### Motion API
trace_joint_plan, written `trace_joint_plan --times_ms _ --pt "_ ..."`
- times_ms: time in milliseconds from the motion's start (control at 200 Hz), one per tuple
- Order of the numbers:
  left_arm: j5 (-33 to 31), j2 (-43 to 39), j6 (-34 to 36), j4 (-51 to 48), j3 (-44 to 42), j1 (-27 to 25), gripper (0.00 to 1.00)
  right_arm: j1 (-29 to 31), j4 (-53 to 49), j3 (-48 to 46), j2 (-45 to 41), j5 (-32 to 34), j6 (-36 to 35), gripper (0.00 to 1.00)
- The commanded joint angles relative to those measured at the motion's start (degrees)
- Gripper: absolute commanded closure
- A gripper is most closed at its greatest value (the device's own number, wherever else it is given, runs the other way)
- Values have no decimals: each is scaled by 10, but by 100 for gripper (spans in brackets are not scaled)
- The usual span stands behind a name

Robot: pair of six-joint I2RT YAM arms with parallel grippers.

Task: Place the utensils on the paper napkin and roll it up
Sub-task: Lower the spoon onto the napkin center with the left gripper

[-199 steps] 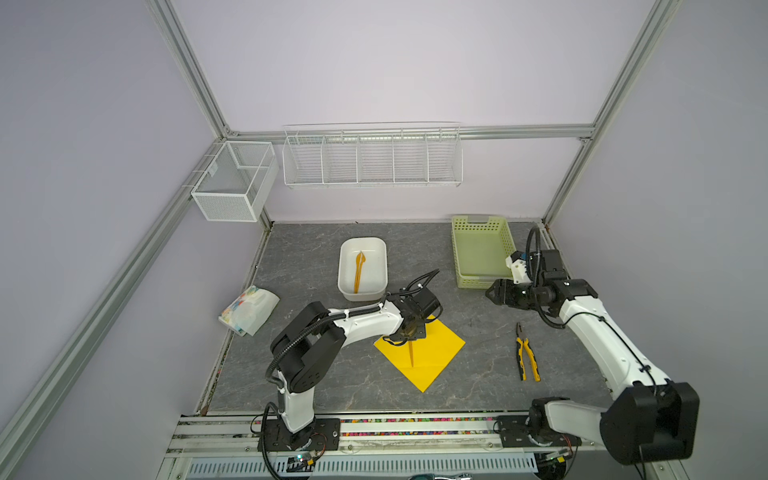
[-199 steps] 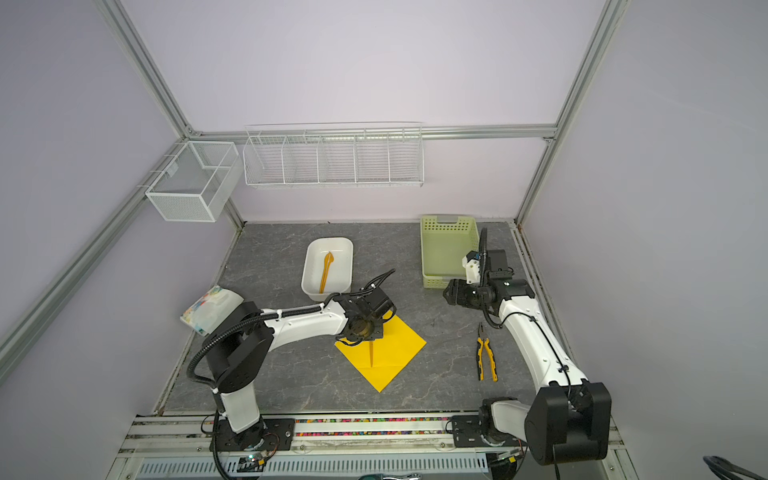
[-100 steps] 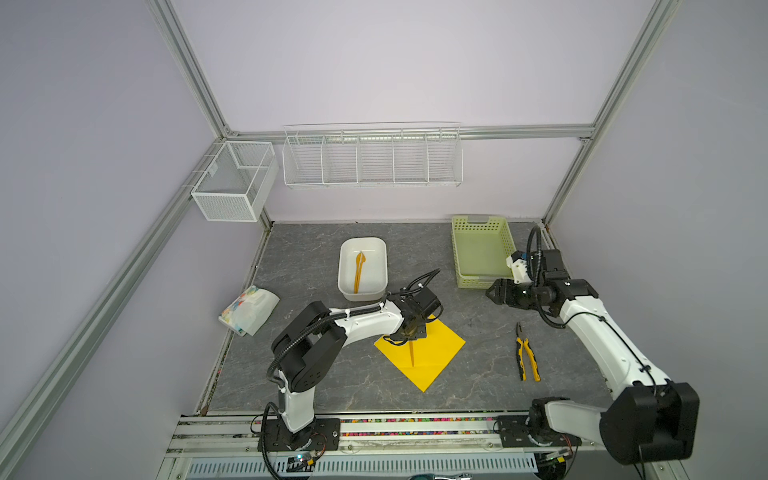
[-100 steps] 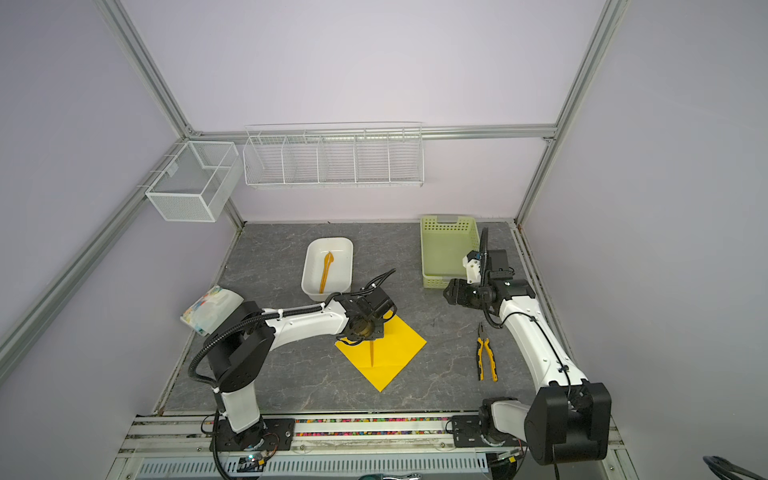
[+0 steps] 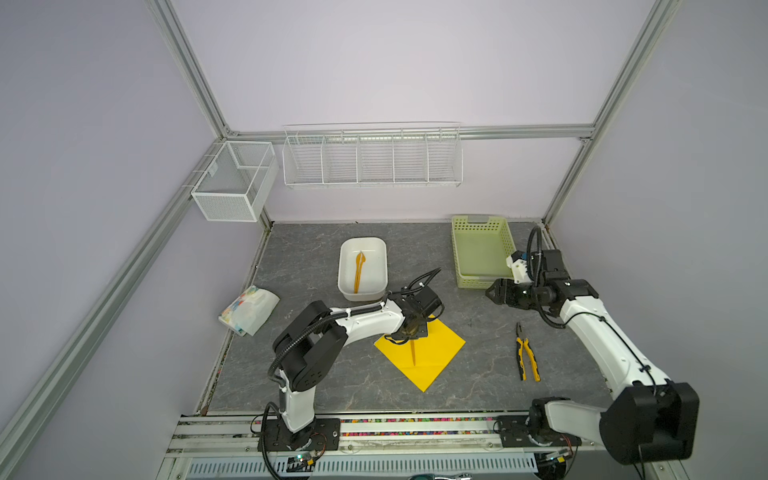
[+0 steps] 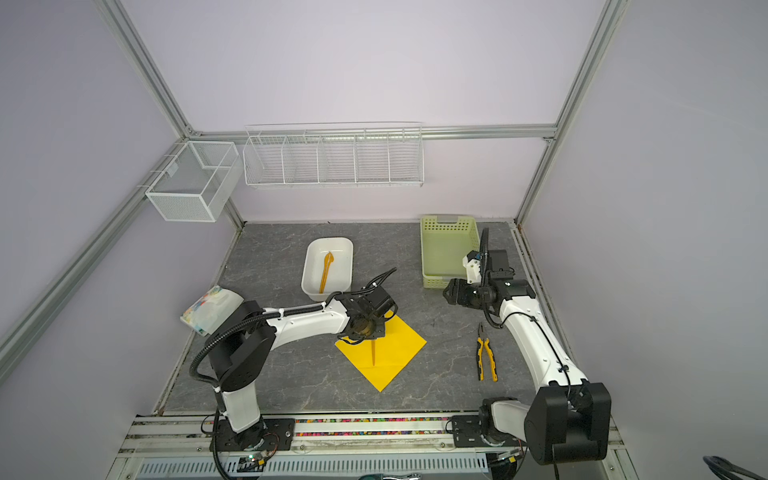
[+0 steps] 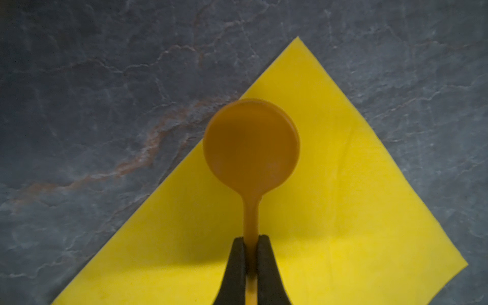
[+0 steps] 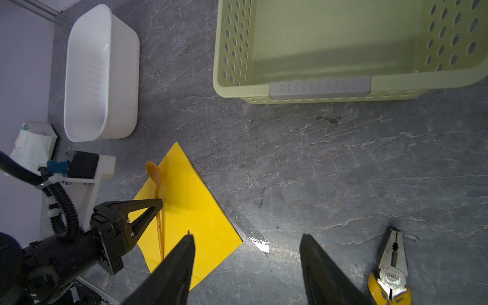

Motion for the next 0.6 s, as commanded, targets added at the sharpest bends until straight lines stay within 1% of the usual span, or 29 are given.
trace_joint_plan --times_ms 0,260,595 --pt "-3 17 -3 -3 18 -3 97 -4 6 -9 -15 -11 0 33" --pt "0 24 -3 -3 20 -3 96 -5 8 -10 -16 -11 0 33" --pt "-1 23 -9 -2 19 -3 89 -6 6 -10 -17 -12 0 33"
